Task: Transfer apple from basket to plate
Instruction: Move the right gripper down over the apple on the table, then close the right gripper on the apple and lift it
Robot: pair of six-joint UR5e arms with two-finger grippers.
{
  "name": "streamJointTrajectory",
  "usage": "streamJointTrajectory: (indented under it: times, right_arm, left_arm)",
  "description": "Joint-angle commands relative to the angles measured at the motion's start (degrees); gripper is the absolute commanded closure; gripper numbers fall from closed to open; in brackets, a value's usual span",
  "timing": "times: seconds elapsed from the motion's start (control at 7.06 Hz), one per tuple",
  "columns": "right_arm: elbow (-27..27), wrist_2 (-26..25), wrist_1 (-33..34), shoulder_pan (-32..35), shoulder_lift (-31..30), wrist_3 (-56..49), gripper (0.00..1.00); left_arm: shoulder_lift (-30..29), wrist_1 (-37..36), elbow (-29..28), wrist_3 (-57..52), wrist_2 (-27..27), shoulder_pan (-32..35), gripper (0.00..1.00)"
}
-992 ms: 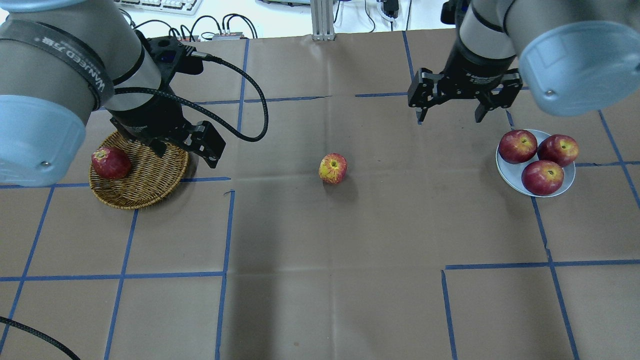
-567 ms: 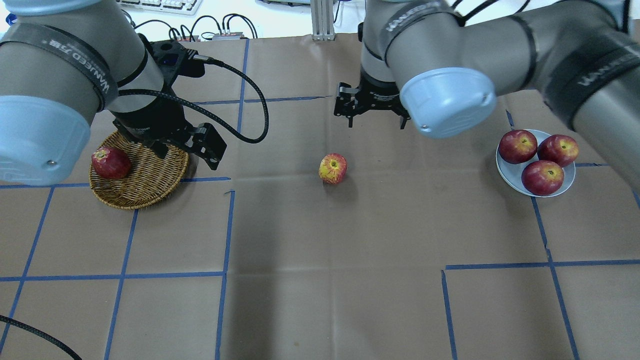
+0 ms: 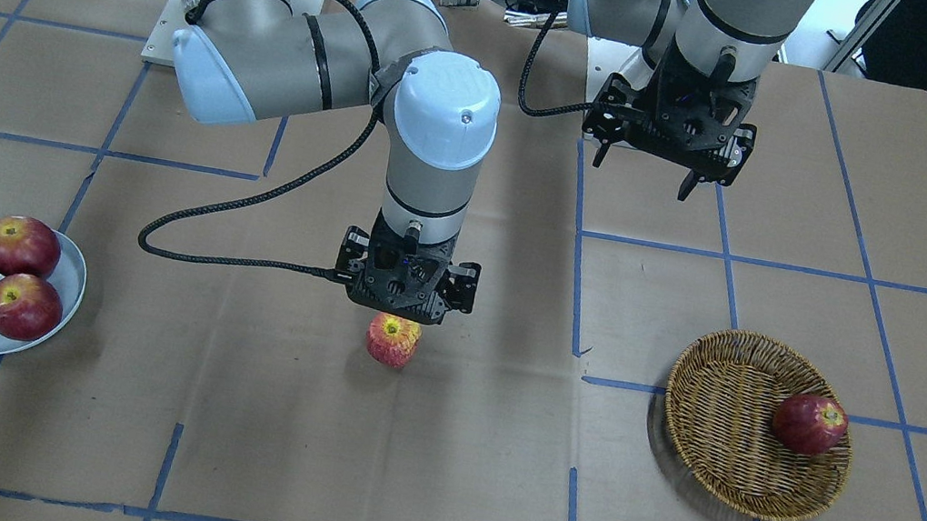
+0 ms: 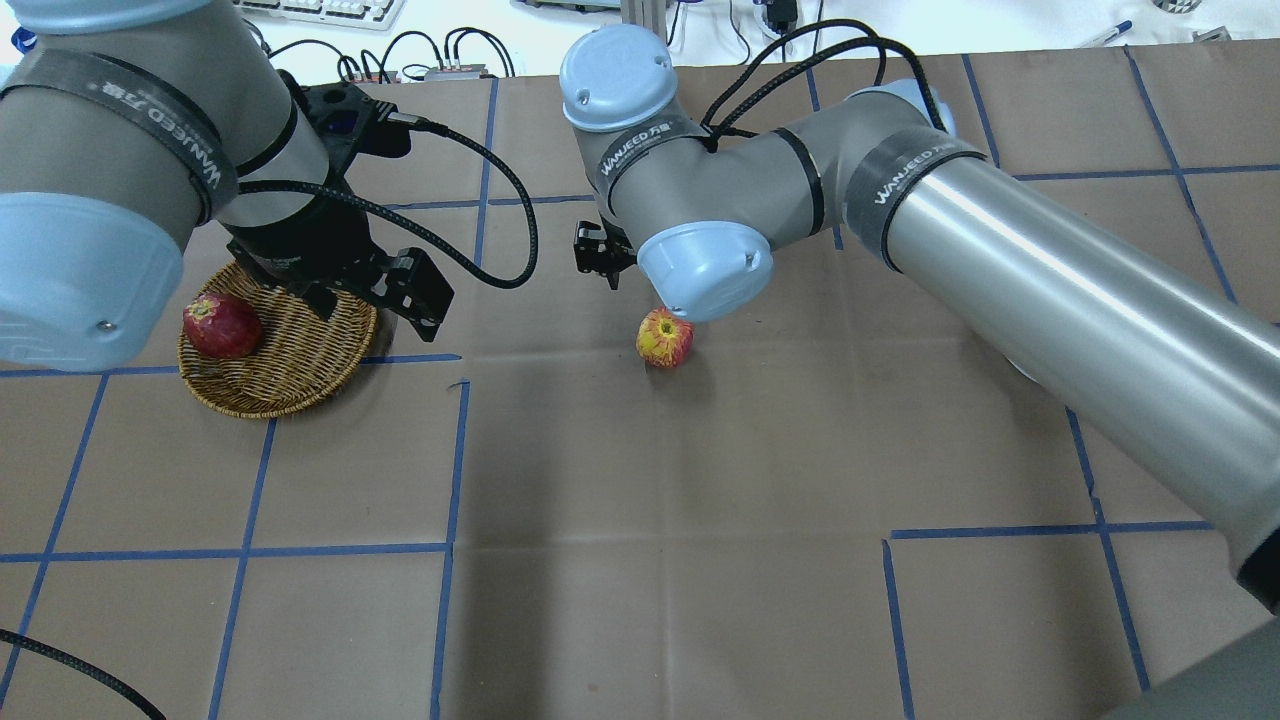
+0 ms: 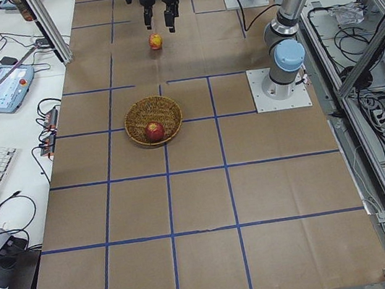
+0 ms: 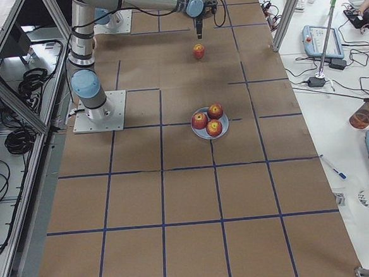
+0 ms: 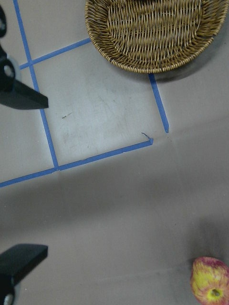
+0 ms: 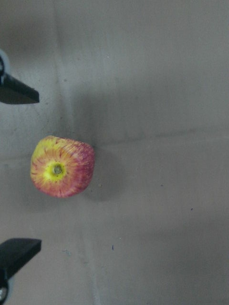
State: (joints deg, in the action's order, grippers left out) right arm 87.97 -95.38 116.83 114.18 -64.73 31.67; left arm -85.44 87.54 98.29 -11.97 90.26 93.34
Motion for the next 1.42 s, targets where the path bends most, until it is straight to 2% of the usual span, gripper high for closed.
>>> streamJointTrajectory:
  times: [0.0, 0.14, 0.28, 0.57, 0.71, 0.85, 0.99, 1.28]
  right_arm:
    - [6.30, -0.16, 9.15, -0.45, 1.62, -1.16, 0.01]
    - [9.82, -0.24, 17.13, -0.54, 3.19, -1.95, 0.00]
    - [11.24, -0.25, 21.38, -0.54, 5.20, -1.87, 0.00]
    - [11.34, -0.24, 21.43, -0.54, 5.76, -1.70, 0.01]
    - [11.35, 0.02, 21.25, -0.54, 5.93, -1.70, 0.22]
    - [11.00, -0.24, 21.16, -0.63, 5.84, -1.70, 0.39]
    - [10.91, -0.33, 21.07, -0.80, 5.58, -1.70, 0.45]
    - [9.34, -0.33, 18.72, -1.33, 3.22, -1.70, 0.45]
  left_arm:
    - [0.01, 0.00, 0.06, -0.07, 0.00, 0.00, 0.01]
    - [0.01, 0.00, 0.06, -0.07, 0.00, 0.00, 0.01]
    - [0.01, 0.00, 0.06, -0.07, 0.00, 0.00, 0.01]
    - [0.01, 0.00, 0.06, -0.16, 0.00, 0.00, 0.01]
    - [0.01, 0.00, 0.23, -0.16, 0.00, 0.00, 0.01]
    - [0.01, 0.00, 0.23, -0.16, 0.00, 0.00, 0.01]
    - [0.01, 0.00, 0.15, -0.16, 0.00, 0.00, 0.01]
    - [0.01, -0.09, 0.23, -0.16, 0.00, 0.00, 0.01]
